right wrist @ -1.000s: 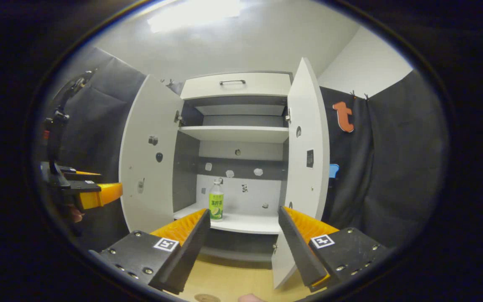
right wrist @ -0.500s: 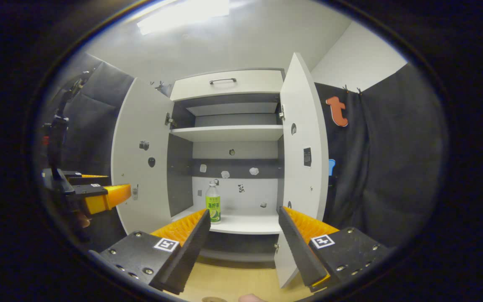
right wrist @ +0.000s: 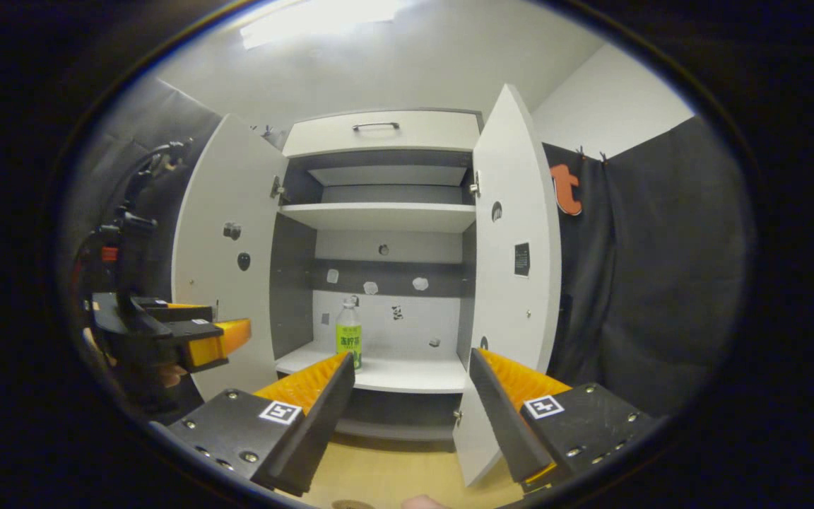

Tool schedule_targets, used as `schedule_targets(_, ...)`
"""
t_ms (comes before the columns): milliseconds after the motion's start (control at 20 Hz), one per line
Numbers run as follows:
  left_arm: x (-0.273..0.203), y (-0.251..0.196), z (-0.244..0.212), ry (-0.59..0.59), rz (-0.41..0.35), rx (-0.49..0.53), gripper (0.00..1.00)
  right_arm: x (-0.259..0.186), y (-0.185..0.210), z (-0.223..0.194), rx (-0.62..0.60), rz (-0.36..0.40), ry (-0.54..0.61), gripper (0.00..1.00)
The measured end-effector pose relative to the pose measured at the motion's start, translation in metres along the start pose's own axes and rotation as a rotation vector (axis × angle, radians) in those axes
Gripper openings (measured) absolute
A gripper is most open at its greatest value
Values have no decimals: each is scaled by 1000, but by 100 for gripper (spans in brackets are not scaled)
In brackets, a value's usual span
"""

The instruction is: Grasp the bottle in the cabinet with the left hand and place it on the coaster, then close the right door with the right hand and the left door with the left hand.

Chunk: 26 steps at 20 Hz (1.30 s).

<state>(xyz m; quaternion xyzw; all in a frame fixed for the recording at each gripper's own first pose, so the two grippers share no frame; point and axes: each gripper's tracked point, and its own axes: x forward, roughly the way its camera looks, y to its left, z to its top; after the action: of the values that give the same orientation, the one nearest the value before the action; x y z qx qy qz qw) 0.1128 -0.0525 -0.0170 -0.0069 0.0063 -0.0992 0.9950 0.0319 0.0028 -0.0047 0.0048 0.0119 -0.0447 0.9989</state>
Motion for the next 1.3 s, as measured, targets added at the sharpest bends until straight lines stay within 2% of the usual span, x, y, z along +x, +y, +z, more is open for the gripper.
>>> schedule_targets(550,154,-41,-31,-4,-81,26,99,24,-11,-1,-39,-28,-2,99)
schedule_targets(950,241,-69,-56,39,-142,-34,99,14,-34,-13,-115,-100,37,99)
schedule_targets(1150,279,-68,-80,80,-137,-41,99,8,-37,-15,-111,-100,45,99)
schedule_targets(1300,301,-62,-88,96,-100,-24,100,6,-43,-16,-80,-108,49,99)
